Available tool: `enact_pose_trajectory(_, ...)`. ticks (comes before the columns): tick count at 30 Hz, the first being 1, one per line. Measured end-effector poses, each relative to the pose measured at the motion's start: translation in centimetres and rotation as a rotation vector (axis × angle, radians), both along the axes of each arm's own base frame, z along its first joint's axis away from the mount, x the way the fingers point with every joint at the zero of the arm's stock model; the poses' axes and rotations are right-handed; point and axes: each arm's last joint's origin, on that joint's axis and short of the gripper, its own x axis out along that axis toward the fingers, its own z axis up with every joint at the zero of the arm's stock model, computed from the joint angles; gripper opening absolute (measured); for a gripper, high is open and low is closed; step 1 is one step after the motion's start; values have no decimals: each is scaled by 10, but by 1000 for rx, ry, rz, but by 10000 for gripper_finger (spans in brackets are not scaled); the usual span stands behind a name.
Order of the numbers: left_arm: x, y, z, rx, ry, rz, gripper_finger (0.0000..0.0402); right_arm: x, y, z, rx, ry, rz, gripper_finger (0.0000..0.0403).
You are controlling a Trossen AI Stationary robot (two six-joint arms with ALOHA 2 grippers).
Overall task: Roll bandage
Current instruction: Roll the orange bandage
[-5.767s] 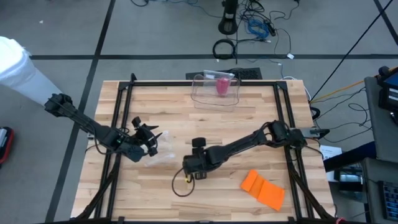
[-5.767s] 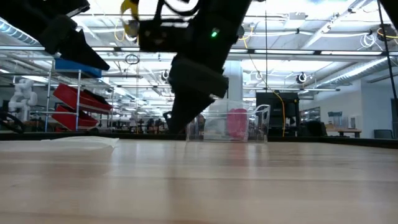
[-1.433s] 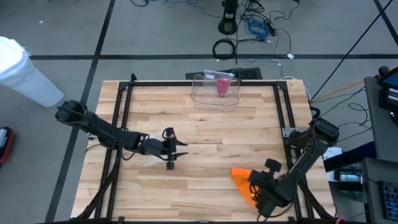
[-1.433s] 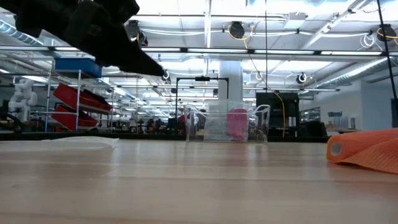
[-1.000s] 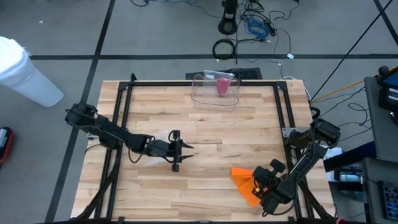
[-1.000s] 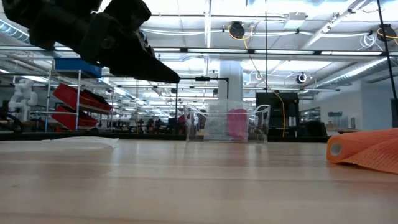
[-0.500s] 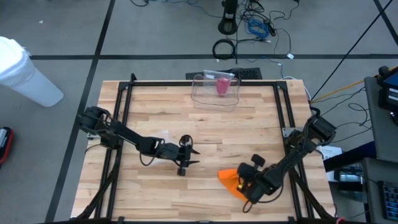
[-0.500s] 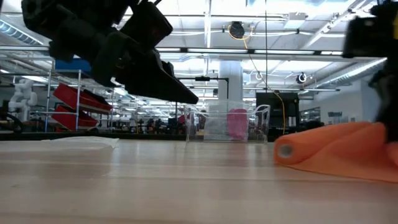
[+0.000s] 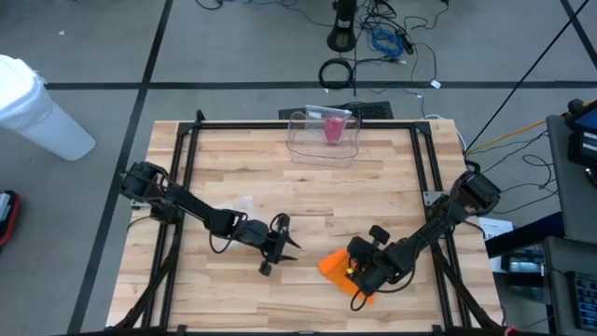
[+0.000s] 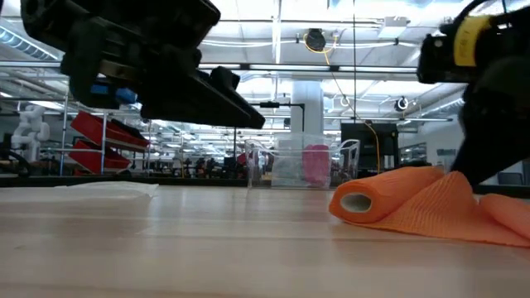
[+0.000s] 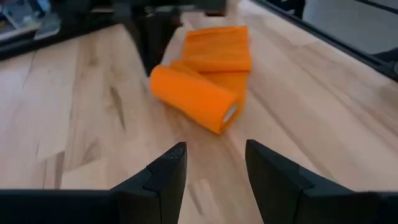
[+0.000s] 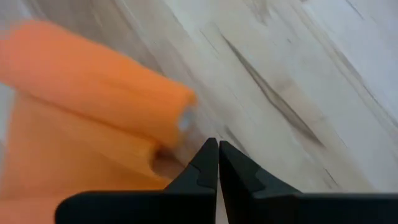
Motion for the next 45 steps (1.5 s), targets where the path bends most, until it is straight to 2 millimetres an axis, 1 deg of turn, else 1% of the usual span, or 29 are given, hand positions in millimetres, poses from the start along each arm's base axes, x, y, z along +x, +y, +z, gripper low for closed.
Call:
enact_pose_trajectory(4, -1, -7, 3, 22, -45, -38, 170, -11, -1, -1, -29, 70, -27, 0)
enact_pose_trajectory(7, 0, -9, 4, 40, -74, -39, 170, -12, 1, -1, -22, 64, -31, 0)
enact_pose_trajectory(10, 2, -9, -1, 40, -91, -20, 170, -6, 5, 0, 16, 16, 2, 0)
enact_pose_trajectory(16, 8, -12, -16, 25, -122, -16, 170, 8, 14, 3, 86, -100, 76, 0)
enact_pose_trajectory(19, 10, -12, -19, 29, -111, -16, 170, 14, 14, 5, 113, -145, 65, 0)
enact_pose_trajectory(22, 11, -12, -19, 30, -107, -16, 170, 20, 10, 6, 153, -184, 11, 0)
enact_pose_trajectory(25, 11, -12, -20, 32, -101, -16, 170, 28, 6, 5, 228, -195, -44, 0)
enact_pose_trajectory(29, 10, -12, -21, 35, -85, -16, 170, 33, 7, -6, 363, -113, -62, 0)
enact_pose_trajectory(32, 10, -12, -21, 17, -83, -9, 170, 30, 10, -8, 365, -92, -61, 0)
enact_pose_trajectory(35, 10, -13, -20, 7, -86, -13, 170, 21, 10, -4, 294, -94, -77, 0)
enact_pose_trajectory(38, 14, -20, -14, -9, -108, -41, 170, 13, 10, 10, 236, -103, -109, 0)
enact_pose_trajectory(41, 19, -27, -6, -35, -135, -94, 170, 6, 10, 23, 218, -78, -137, 0)
enact_pose_trajectory(43, 21, -32, -1, -53, -151, -124, 170, 2, 15, 30, 235, -69, -137, 0)
enact_pose_trajectory(45, 25, -35, 3, -76, -160, -125, 170, -1, 19, 34, 295, -39, -127, 0)
